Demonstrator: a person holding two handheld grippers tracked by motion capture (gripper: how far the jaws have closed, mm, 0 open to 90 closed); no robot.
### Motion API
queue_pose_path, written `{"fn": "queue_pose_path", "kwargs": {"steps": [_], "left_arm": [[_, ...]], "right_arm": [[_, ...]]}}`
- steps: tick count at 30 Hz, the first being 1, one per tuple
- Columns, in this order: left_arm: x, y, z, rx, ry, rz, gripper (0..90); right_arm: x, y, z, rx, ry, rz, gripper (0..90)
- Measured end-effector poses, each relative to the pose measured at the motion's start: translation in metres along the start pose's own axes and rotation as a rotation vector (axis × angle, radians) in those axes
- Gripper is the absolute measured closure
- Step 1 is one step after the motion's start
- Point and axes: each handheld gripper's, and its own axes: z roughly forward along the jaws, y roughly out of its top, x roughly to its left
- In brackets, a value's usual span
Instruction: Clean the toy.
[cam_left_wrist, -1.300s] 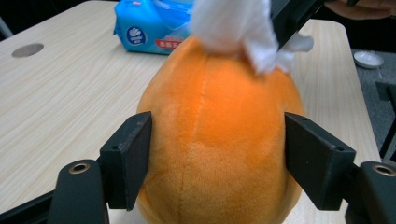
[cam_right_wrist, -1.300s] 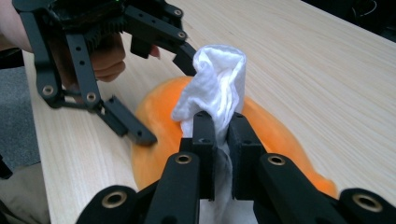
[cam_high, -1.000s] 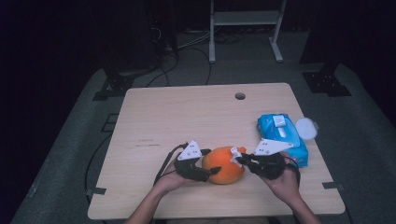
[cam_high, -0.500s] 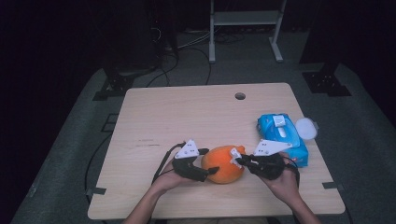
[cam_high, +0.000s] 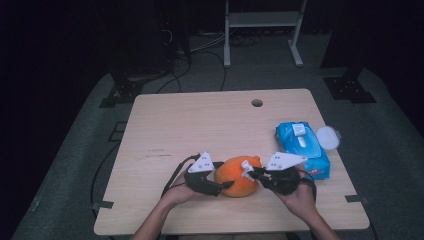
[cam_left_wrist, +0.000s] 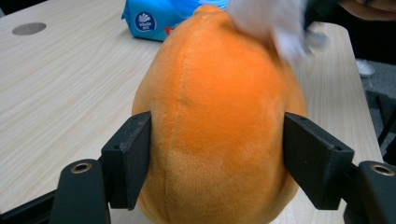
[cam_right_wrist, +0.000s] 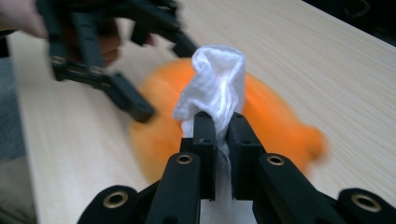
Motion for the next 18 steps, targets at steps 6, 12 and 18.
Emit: {"fn": "queue_pose_path", "kwargs": {"steps": [6, 12, 18], "left_arm": [[-0.003, 0.008, -0.001, -0.008, -0.01, -0.002, 19.0], [-0.002, 0.008, -0.002, -0.015, -0.002, 0.003, 25.2], [0.005, 0.001, -0.004, -0.013, 0.001, -0.026, 29.0]], "right_arm": [[-0.004, -0.004, 0.001, 0.007, 0.004, 0.029, 82.4], [0.014, 0.001, 0.006, 0.003, 0.035, -0.031, 82.3], [-0.002, -0.004, 0.002, -0.005, 0.027, 0.027, 82.3]]}}
